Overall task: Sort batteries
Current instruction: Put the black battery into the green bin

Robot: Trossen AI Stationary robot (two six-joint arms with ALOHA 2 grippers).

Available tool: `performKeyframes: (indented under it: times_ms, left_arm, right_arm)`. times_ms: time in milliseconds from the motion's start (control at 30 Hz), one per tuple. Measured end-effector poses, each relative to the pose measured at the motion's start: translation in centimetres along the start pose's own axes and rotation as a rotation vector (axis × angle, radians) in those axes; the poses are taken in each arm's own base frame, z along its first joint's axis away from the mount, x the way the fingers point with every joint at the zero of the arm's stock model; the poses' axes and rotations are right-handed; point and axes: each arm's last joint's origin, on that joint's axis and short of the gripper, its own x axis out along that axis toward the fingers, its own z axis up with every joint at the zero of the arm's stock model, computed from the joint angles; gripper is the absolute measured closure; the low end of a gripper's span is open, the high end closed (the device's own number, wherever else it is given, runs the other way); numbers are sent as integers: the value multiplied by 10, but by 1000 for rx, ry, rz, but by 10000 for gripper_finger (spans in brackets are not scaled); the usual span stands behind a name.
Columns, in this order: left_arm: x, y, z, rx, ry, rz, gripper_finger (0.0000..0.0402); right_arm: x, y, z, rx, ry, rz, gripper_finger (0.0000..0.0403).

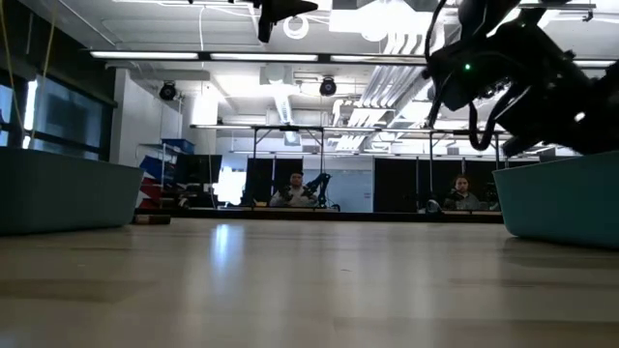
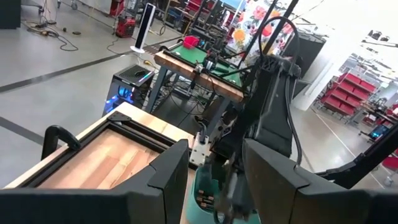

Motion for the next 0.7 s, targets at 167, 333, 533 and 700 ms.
performKeyframes:
  times_ms: [167,333,533,700]
  left_arm:
    - [0,0,0,1,-1,2,257]
    - [0,0,0,23,-1,4,257]
    - [0,1,0,25,-8,22,257]
    - [0,1,0,25,-15,40,257]
  right_arm:
    - [6,1,16,-348,-32,-79,379]
    - [8,7,29,-607,-70,-192,383]
    - [11,11,40,-799,-129,-264,383]
    - [33,11,37,-829,-88,-311,382]
